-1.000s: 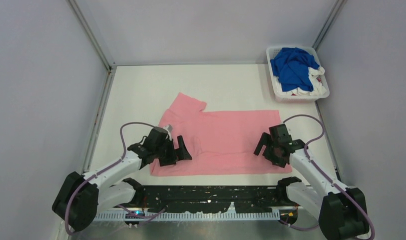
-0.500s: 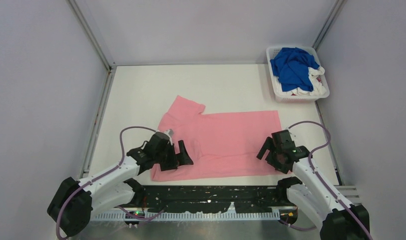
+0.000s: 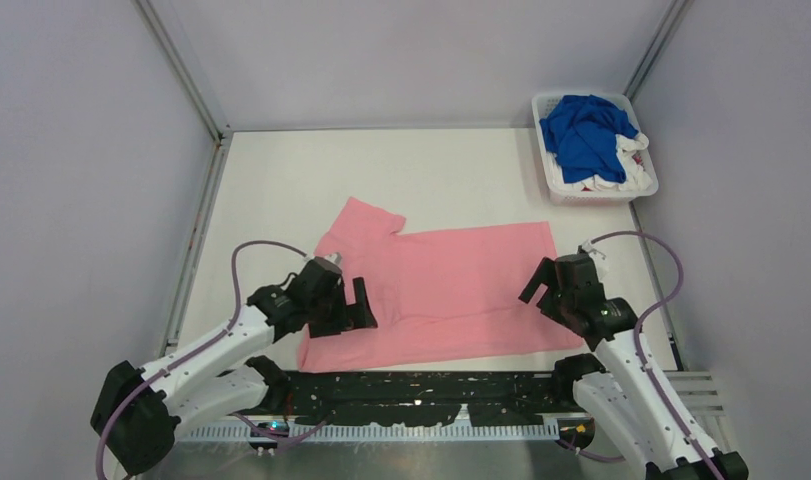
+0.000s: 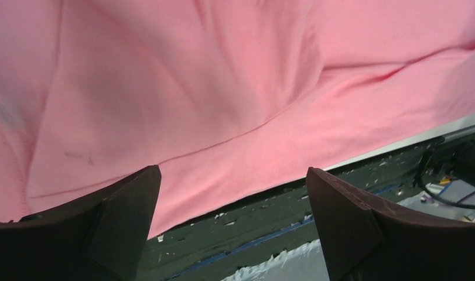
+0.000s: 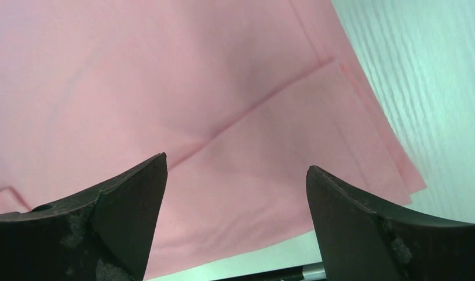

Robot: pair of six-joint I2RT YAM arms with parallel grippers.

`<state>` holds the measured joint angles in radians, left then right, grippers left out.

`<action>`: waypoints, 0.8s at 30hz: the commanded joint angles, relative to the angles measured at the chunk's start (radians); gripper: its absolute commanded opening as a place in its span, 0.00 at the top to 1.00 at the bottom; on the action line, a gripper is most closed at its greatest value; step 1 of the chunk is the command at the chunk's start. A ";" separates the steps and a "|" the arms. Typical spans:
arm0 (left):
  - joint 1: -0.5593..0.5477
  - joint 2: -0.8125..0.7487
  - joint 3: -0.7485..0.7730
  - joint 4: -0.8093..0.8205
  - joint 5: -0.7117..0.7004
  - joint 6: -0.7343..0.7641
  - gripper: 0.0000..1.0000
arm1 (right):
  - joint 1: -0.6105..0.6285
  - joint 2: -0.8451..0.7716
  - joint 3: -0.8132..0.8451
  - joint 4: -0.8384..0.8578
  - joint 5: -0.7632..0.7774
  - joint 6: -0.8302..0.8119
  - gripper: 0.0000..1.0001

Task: Fold and stack the t-shirts
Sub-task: Grab the side of the flattened tshirt furthest away from the robot with both arms

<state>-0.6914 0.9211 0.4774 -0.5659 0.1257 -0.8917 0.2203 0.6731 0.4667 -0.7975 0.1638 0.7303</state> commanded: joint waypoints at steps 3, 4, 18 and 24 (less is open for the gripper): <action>0.047 0.108 0.287 -0.119 -0.201 0.126 0.00 | -0.003 -0.064 0.134 0.108 0.044 -0.117 0.04; 0.077 0.137 0.326 -0.106 -0.202 0.143 0.00 | -0.002 -0.062 0.132 0.155 0.025 -0.131 0.05; 0.427 0.903 1.099 -0.063 -0.068 0.504 0.00 | -0.005 0.212 0.188 0.371 -0.013 -0.245 0.04; 0.455 1.218 1.500 -0.220 -0.081 0.578 0.00 | -0.008 0.226 0.174 0.396 0.010 -0.265 0.05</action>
<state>-0.2497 2.0140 1.7657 -0.6594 0.0189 -0.4187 0.2184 0.8986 0.6136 -0.4648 0.1417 0.5003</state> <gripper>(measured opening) 0.995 0.954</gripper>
